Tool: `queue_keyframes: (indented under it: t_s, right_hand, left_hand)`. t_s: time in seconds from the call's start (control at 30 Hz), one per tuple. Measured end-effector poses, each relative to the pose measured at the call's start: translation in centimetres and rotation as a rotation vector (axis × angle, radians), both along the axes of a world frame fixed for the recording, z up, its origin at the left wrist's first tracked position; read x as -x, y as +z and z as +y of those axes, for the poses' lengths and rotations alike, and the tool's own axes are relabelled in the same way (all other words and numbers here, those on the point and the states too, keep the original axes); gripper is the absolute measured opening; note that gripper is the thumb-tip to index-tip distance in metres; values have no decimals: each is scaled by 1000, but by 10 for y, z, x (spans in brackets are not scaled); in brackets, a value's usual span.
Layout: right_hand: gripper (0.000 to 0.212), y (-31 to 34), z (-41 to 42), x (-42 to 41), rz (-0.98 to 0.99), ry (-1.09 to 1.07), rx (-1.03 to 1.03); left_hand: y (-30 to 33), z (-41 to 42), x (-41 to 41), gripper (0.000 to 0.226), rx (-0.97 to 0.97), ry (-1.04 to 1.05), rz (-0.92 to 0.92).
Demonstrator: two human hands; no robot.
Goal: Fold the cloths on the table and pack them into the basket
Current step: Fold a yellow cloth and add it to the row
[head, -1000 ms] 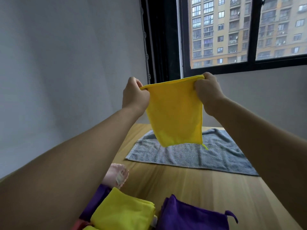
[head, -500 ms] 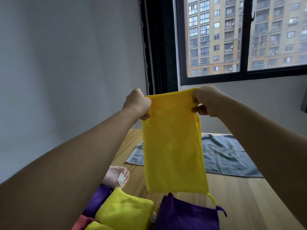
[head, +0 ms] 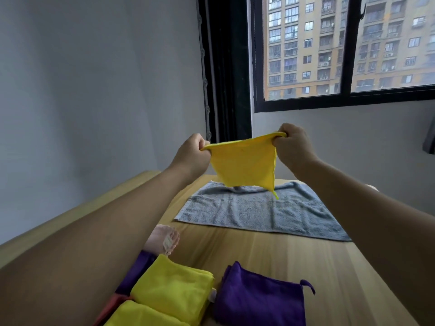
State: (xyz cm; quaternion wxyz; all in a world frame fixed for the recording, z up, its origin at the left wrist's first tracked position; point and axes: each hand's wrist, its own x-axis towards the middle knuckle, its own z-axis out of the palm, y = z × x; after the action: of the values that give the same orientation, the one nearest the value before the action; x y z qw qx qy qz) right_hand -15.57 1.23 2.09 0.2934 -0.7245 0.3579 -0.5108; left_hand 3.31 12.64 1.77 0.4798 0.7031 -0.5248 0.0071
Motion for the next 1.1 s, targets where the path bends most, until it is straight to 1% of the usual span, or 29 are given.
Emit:
queue_keyframes:
  t_s: [0.03, 0.07, 0.1, 0.13, 0.2, 0.27, 0.33, 0.37, 0.4, 0.47, 0.53, 0.57, 0.63, 0.73, 0.8, 0.87, 1.0, 1.07, 1.1]
  right_hand:
    - [18, -7, 0, 4, 84, -8, -10]
    - [20, -15, 1, 7, 228, -4, -41]
    - [22, -25, 3, 12, 417, -27, -80]
    - [21, -34, 5, 16, 577, -50, -149]
    - [17, -50, 14, 25, 793, -43, -282]
    - [20, -67, 21, 31, 983, -8, -353]
    - [22, -84, 27, 35, 1149, 35, -437]
    - [19, -92, 26, 38, 1187, 95, -506]
    - [15, -100, 25, 41, 1198, 150, -572]
    - [16, -107, 22, 44, 1221, 232, -726]
    - [14, -113, 16, 42, 1220, 258, -778]
    - [15, -115, 10, 39, 1185, 256, -786]
    - [17, -122, -4, 31, 1077, 202, -742]
    - [14, -134, -34, 14, 867, 33, -631]
    - [12, -142, -50, 4, 810, -44, -552]
    - [9, -149, -63, -4, 812, -61, -463]
    - [16, -166, -83, -12, 861, -55, -334]
    - [10, -173, -89, -14, 901, -49, -307]
    - [17, -176, -91, -15, 914, -34, -310]
  left_hand:
    - [-6, 4, 1, 25, -88, -20, -17]
    - [-12, 8, 3, 25, -204, -48, -33]
    - [-19, 14, 5, 24, -341, -84, -49]
    - [-28, 20, 7, 24, -483, -126, -73]
    - [-50, 29, 12, 22, -717, -203, -133]
    - [-74, 34, 17, 23, -805, -240, -161]
    - [-91, 35, 21, 24, -807, -255, -144]
    - [-97, 34, 23, 22, -808, -258, -130]
    - [-101, 33, 24, 18, -808, -258, -112]
    - [-110, 28, 24, 10, -818, -240, -56]
    - [-122, 19, 22, 14, -818, -229, 28]
    - [-128, 14, 20, 16, -809, -221, 63]
    - [-139, -1, 13, 17, -787, -170, 81]
    - [-152, -31, 1, 21, -747, -71, 39]
    - [-159, -52, -4, 22, -712, -42, 10]
    - [-166, -72, -7, 21, -683, -23, -16]
    - [-180, -101, -15, 23, -685, -17, -63]
    - [-185, -108, -18, 23, -702, -18, -84]
    - [-186, -111, -18, 23, -704, -15, -92]
